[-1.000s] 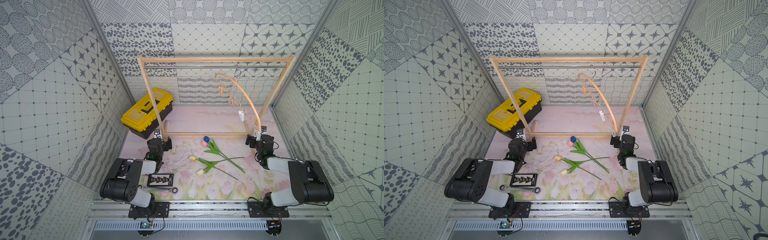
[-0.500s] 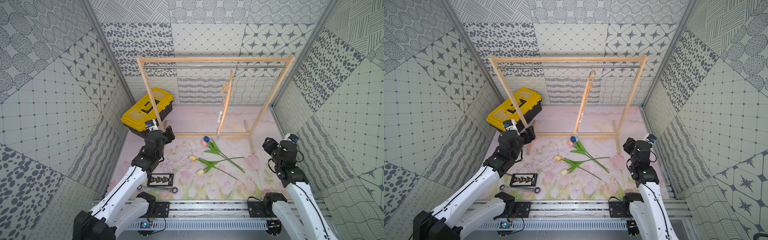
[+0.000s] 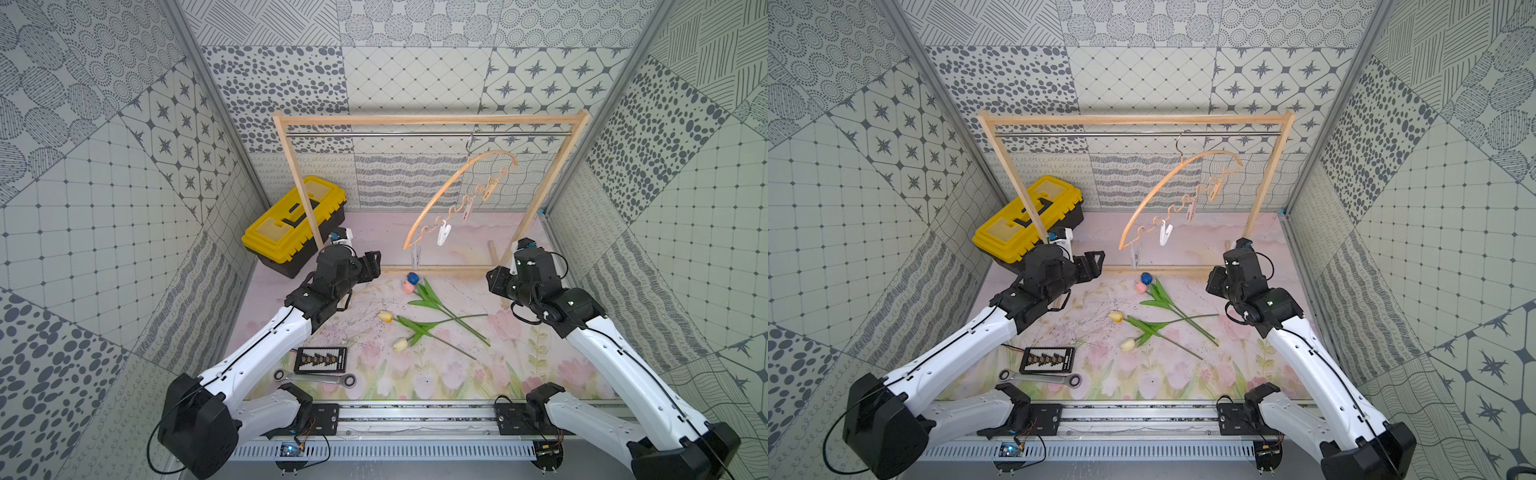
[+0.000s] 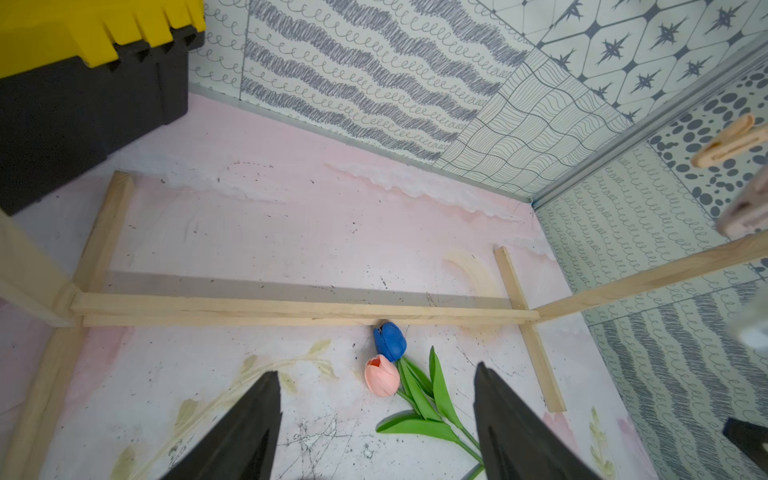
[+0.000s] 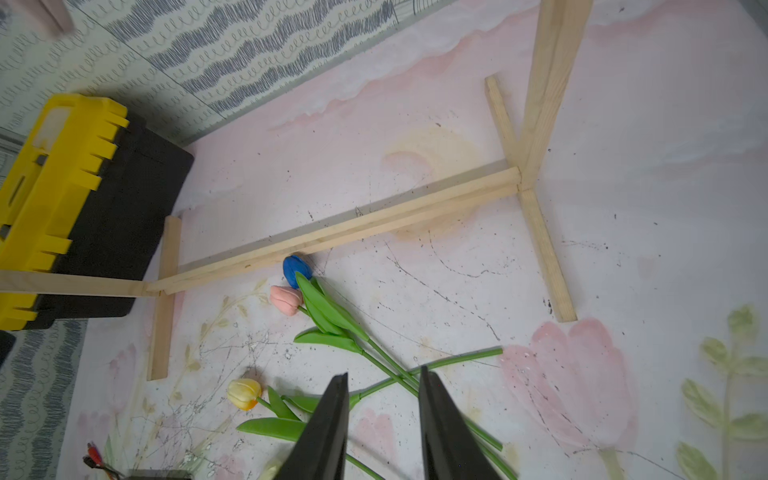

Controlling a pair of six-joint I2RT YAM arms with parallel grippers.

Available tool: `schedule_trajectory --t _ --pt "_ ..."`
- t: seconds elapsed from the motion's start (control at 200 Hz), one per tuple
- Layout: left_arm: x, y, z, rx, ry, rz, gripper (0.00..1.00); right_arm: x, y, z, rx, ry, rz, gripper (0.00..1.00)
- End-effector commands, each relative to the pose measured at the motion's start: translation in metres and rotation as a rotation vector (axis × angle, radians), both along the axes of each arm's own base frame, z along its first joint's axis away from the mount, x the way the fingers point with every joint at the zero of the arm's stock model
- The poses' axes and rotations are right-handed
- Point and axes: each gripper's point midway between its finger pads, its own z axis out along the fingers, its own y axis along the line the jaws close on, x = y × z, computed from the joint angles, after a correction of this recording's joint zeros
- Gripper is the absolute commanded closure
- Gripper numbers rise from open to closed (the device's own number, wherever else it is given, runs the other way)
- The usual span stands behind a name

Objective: Dry the flowers on a clothes hanger
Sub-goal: Pick up the flower at the center of the board.

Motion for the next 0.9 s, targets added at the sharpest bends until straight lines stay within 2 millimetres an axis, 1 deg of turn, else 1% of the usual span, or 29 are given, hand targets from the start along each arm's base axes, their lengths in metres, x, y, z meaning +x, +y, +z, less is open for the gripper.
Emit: schedule_trajectory --t 0.0,0.03,0.09,0.155,0.24,0.3,0.335,0.38,0.435,0.48,0.535,0.61,0.66,0.71,0.751,0.796,0.841,0.896 --pt "0.003 -0.035 0.016 -0.036 -0.055 -0.144 0.27 -0.007 0.008 -0.032 -0.023 0.097 -0.007 0.67" --pt "0.002 -0.037 0.013 -0.027 -0.049 -0.147 0.28 -0.008 0.011 -0.039 -0.018 0.112 -0.009 0.67" --pt "0.001 -0.039 -0.002 -0.001 -0.019 -0.143 0.31 -0.010 0.023 -0.054 -0.018 0.133 0.011 0.67" --pt "-0.005 -0.036 -0.027 0.013 0.042 -0.122 0.34 -0.013 0.037 -0.073 -0.031 0.165 0.050 0.67" --pt "-0.018 -0.023 -0.060 0.021 0.133 -0.069 0.40 -0.022 0.066 -0.094 -0.013 0.219 0.165 0.68" --pt "-0.030 -0.013 -0.082 0.012 0.181 -0.031 0.41 -0.032 0.081 -0.105 -0.018 0.272 0.227 0.67" --pt "-0.038 -0.009 -0.092 -0.002 0.205 -0.018 0.41 -0.040 0.085 -0.111 -0.031 0.301 0.247 0.65" --pt "-0.047 -0.008 -0.104 -0.019 0.233 -0.016 0.43 -0.049 0.084 -0.118 -0.057 0.336 0.237 0.63" --pt "-0.058 -0.008 -0.114 -0.026 0.260 -0.017 0.44 -0.061 0.080 -0.124 -0.060 0.370 0.205 0.59" --pt "-0.064 -0.009 -0.117 -0.019 0.269 -0.020 0.44 -0.069 0.075 -0.127 -0.038 0.385 0.150 0.50" --pt "-0.069 -0.008 -0.120 -0.004 0.277 -0.012 0.44 -0.079 0.069 -0.132 0.025 0.411 0.051 0.48" --pt "-0.070 -0.003 -0.118 0.002 0.281 0.017 0.44 -0.085 0.071 -0.136 0.174 0.429 -0.071 0.44" --pt "-0.070 -0.001 -0.116 0.008 0.281 0.025 0.44 -0.083 0.079 -0.138 0.285 0.428 -0.137 0.43" --pt "-0.069 0.000 -0.113 0.017 0.286 0.034 0.44 -0.083 0.085 -0.140 0.353 0.449 -0.201 0.43" --pt "-0.069 0.001 -0.111 0.023 0.293 0.039 0.44 -0.082 0.089 -0.143 0.371 0.471 -0.243 0.42" --pt "-0.070 0.003 -0.109 0.032 0.305 0.047 0.43 -0.080 0.099 -0.143 0.383 0.484 -0.257 0.42" --pt "-0.071 0.004 -0.108 0.041 0.320 0.051 0.43 -0.082 0.104 -0.148 0.372 0.518 -0.289 0.42" --pt "-0.072 0.006 -0.108 0.052 0.338 0.057 0.43 -0.085 0.116 -0.155 0.405 0.551 -0.322 0.42"
